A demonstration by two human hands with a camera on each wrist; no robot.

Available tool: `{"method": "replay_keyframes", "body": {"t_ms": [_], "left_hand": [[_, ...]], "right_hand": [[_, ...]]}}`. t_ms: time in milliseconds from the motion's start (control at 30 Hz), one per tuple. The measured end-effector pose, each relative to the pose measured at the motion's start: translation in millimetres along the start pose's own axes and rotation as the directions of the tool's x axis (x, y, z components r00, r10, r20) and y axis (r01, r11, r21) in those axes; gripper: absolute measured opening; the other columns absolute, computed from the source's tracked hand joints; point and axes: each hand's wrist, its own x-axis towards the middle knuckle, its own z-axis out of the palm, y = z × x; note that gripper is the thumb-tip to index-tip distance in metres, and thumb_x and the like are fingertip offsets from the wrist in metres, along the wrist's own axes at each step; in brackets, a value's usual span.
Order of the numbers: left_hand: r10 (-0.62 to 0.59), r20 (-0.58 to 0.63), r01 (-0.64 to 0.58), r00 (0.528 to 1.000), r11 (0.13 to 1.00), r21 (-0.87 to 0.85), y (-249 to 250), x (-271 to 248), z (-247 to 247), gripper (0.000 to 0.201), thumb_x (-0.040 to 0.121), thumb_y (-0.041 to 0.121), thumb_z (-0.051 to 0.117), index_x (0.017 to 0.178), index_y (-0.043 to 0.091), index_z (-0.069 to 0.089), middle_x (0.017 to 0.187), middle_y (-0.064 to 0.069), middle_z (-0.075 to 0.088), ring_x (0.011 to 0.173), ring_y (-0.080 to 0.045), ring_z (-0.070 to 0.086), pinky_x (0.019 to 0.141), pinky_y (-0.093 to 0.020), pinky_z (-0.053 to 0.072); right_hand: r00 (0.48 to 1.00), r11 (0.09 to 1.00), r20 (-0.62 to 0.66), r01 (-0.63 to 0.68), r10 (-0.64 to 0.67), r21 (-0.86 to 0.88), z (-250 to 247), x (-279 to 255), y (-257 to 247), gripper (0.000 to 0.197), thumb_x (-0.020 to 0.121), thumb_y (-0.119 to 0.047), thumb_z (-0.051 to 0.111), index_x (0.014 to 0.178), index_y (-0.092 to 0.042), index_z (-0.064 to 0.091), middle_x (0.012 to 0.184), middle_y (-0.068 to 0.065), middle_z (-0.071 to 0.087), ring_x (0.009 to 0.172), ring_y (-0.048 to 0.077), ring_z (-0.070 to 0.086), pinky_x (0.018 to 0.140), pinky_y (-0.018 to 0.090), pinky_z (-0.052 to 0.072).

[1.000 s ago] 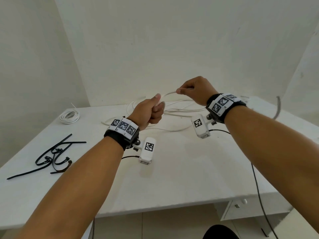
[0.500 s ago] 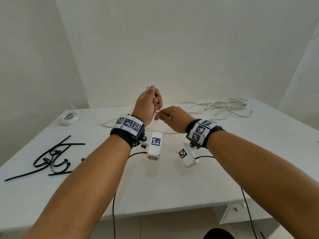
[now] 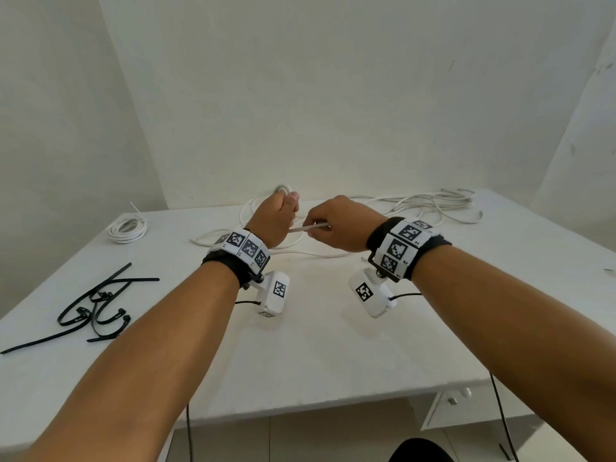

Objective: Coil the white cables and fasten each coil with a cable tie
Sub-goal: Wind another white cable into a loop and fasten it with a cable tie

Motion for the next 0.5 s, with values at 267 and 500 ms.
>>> {"method": "replay_keyframes", "body": {"t_ms": [267,500], "left_hand": [[-0.093,0.176,0.071,0.98,0.99,0.123,15,-11,-3,0.044,0.105,0.026,0.031,0.067,0.01,0.047,0.051,0.001,0.041,0.041,-0.011,0.032,0.045,-0.021,0.028],[-0.074,0.215,0.114,0.974,0.977,-0.18,14,-24,-6,0.051,0.104,0.038,0.031,0.063,0.011,0.044,0.055,-0.003,0.028,0.045,-0.014,0.02,0.044,-0.022,0.019]], "right_hand": [[0.991,0.991,-0.113,0.086,-0.074,0.103,-26,3,1,0.011,0.089,-0.031,0.07,0.089,-0.02,0.074,0.068,-0.013,0.062,0.061,0.004,0.054,0.059,0.021,0.045],[0.967,0.938,-0.246,0.022,0.068,0.345,-45,6,27,0.007,0.082,-0.029,0.079,0.085,-0.023,0.077,0.075,-0.005,0.072,0.069,0.013,0.063,0.068,0.029,0.05]]}}
